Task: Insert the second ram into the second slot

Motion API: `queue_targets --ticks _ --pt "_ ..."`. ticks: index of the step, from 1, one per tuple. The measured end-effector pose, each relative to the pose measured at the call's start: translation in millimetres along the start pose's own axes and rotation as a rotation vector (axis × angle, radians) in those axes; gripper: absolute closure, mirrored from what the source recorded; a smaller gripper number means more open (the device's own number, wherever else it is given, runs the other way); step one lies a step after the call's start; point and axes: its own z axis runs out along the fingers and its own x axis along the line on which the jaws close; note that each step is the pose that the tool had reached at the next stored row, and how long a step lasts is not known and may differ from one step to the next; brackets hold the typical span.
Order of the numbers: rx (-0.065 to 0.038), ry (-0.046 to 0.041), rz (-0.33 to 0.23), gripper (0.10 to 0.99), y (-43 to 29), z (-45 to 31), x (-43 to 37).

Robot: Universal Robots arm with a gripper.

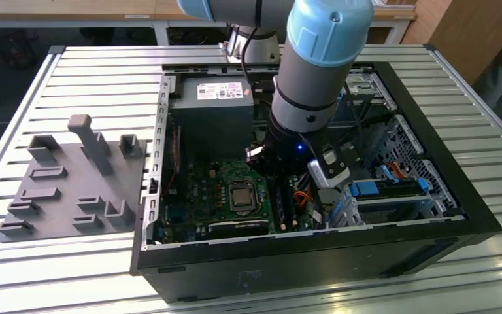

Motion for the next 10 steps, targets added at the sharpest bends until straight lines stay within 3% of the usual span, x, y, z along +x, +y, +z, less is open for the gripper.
queue_targets --ticks 10 --pt "0.000 0.0001 0.000 0.941 0.0 0.7 0.0"
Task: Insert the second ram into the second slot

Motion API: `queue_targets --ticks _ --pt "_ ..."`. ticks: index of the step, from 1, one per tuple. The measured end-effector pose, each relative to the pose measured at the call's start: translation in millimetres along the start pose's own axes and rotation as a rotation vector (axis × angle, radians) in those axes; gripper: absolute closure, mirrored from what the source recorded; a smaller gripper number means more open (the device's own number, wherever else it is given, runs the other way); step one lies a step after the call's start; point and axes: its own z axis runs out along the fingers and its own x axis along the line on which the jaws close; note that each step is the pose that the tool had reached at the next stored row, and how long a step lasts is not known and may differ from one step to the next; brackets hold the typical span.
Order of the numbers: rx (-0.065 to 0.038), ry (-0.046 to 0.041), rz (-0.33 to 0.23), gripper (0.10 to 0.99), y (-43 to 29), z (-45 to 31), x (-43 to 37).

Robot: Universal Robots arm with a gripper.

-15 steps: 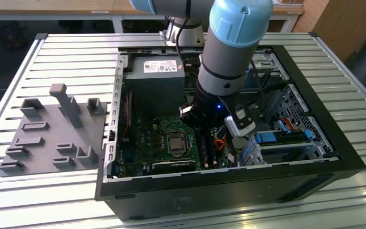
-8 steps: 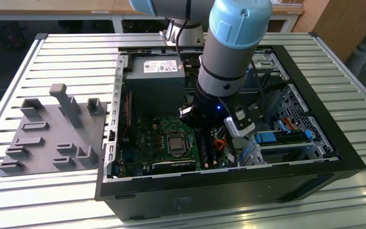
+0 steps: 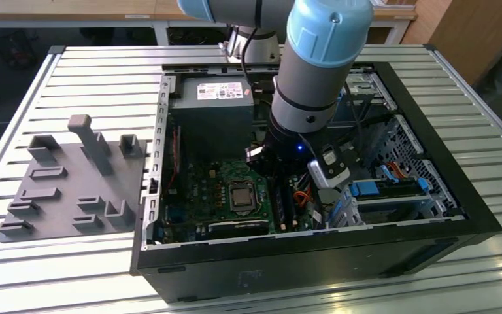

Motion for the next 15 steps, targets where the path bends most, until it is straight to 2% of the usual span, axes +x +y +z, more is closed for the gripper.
queue_targets --ticks 1,2,6,15 --pt "0.000 -0.0001 0.000 0.941 0.0 0.1 0.0" --pt "0.000 -0.0001 0.000 0.878 0.0 0.1 0.0" --pt "0.000 -0.0002 0.000 0.878 0.1 -1.1 0.0" --pt "0.000 0.0007 0.000 0.878 0.7 -15.5 0.6"
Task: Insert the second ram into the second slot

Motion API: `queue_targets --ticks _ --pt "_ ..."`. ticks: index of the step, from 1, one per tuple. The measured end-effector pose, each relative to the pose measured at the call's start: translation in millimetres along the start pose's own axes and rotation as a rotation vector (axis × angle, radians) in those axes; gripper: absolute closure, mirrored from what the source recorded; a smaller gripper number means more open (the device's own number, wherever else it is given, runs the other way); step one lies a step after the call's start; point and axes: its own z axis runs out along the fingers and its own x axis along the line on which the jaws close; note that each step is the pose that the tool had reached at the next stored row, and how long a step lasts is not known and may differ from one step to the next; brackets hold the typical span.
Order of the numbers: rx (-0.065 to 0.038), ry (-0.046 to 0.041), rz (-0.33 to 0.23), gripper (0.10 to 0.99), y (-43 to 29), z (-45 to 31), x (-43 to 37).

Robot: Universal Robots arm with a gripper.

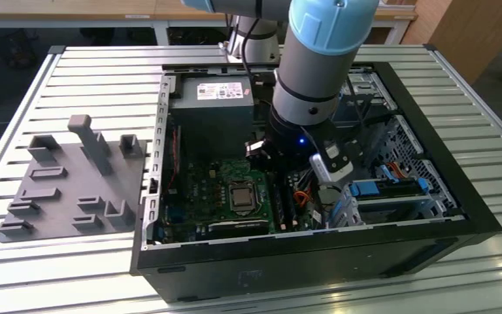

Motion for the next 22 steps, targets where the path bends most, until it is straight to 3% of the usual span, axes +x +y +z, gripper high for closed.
queue_targets --ticks 5,22 --pt "0.001 0.0000 0.000 0.980 0.0 -0.8 0.0" --pt "0.002 0.0002 0.000 0.980 -0.5 7.6 -0.3"
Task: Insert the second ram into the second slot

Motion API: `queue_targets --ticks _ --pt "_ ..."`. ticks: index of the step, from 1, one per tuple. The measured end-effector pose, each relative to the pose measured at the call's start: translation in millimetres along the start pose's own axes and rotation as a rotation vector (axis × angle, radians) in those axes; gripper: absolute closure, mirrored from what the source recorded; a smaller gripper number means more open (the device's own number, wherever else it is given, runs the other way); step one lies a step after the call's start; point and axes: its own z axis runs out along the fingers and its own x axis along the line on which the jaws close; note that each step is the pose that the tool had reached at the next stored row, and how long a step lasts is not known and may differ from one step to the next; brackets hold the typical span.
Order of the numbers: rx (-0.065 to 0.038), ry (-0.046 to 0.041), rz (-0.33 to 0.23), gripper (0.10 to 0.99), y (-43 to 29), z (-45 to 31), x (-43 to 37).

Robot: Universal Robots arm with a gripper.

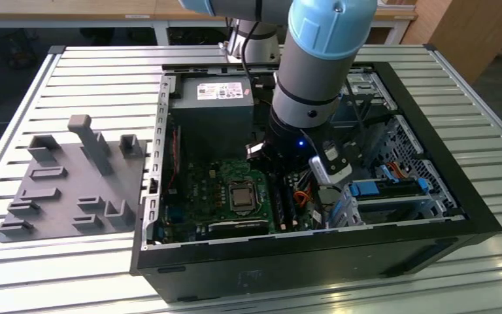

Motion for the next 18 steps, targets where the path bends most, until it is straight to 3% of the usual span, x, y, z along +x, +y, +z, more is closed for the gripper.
queue_targets --ticks 9,12,18 --pt "-0.001 -0.0002 0.000 0.980 -0.2 4.2 -0.1" --pt "-0.005 -0.0009 0.000 0.980 0.5 -0.6 -0.1" --pt "-0.002 -0.0002 0.000 0.980 0.5 -9.5 0.3"
